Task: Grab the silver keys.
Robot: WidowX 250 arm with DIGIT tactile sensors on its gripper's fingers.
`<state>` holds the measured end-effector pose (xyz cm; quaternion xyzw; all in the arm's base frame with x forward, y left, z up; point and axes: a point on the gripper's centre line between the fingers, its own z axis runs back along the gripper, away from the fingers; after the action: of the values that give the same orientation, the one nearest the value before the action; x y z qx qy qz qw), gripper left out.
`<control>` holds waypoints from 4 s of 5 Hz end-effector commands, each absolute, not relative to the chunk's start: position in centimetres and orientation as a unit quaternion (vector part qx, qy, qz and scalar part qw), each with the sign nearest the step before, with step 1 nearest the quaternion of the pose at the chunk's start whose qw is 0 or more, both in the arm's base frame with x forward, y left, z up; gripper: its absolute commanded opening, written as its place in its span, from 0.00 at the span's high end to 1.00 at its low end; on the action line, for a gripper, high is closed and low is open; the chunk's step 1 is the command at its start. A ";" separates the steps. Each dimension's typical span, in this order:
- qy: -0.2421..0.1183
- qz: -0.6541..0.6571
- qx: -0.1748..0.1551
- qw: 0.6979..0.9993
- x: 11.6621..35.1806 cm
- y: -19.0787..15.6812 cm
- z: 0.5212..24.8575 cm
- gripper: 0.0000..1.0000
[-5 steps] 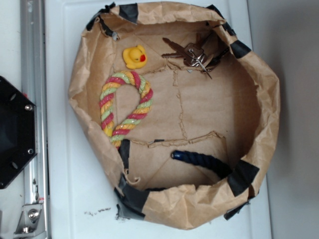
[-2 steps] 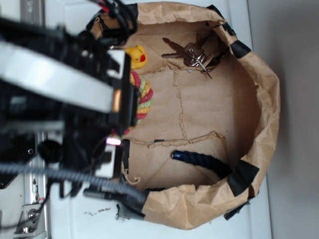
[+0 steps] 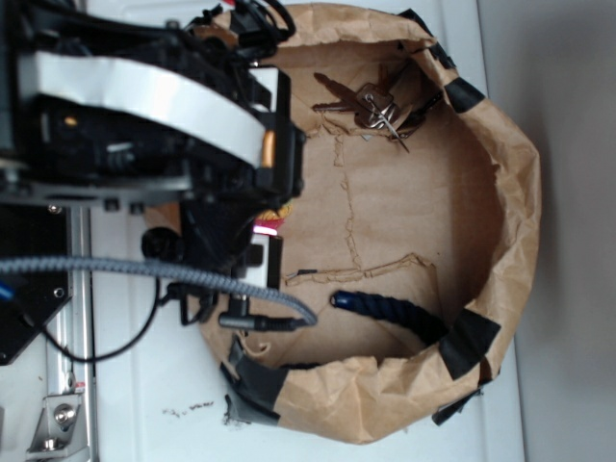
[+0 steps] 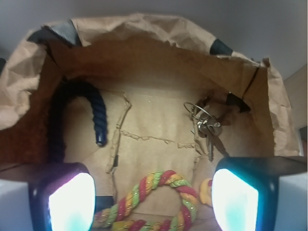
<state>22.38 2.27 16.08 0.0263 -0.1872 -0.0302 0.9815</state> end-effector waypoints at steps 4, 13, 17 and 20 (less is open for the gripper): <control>-0.179 -0.169 0.021 0.969 25.3 3.9 12.4 0.00; -0.135 -0.205 0.103 0.964 31.3 7.0 5.7 0.00; -0.111 -0.189 0.133 0.967 31.2 7.8 4.4 0.00; -0.094 -0.183 0.153 0.967 31.3 7.9 3.4 1.00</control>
<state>30.88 7.99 2.80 0.1465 -0.0849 -0.1830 0.9684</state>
